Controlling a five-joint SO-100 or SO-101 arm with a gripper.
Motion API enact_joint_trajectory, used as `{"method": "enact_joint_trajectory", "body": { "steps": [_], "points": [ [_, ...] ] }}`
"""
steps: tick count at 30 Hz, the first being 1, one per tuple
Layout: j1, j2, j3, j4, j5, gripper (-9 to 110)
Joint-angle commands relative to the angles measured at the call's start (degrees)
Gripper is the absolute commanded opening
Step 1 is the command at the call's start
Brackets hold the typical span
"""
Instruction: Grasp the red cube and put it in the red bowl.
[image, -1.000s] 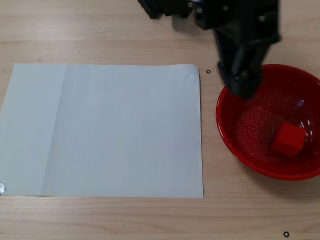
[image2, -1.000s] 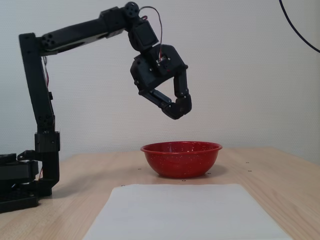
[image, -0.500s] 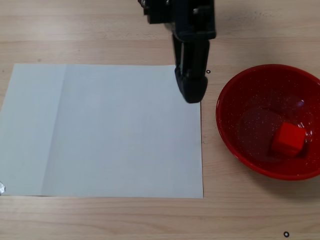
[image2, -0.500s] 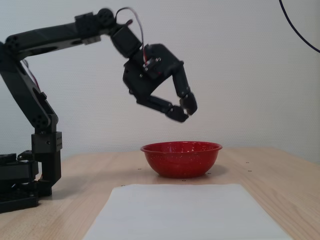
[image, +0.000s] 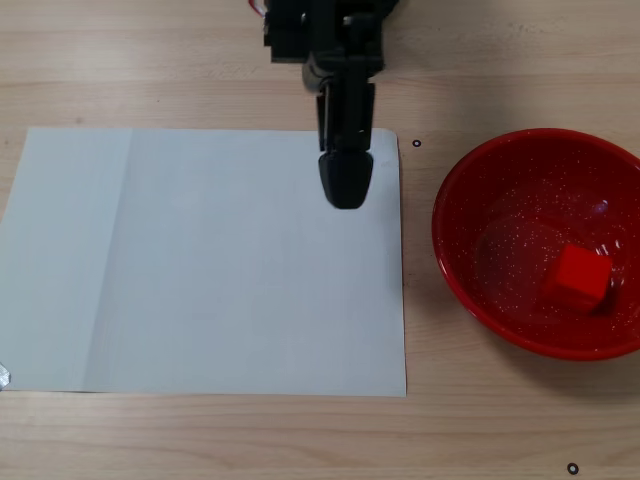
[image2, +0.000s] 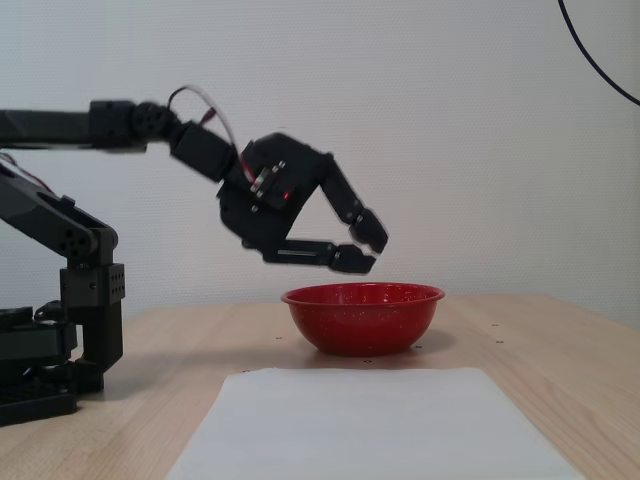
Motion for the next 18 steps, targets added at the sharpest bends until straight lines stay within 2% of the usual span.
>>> {"method": "enact_joint_trajectory", "body": {
  "steps": [1, 10, 16, 18],
  "points": [
    [0.2, 6.7, 1.1, -5.7, 1.7, 0],
    [1.1, 18.7, 17.5, -15.6, -0.4, 0],
    [1.2, 26.0, 27.5, -17.8, -1.6, 0],
    [1.5, 27.7, 27.9, -13.5, -3.6, 0]
  ]
}}
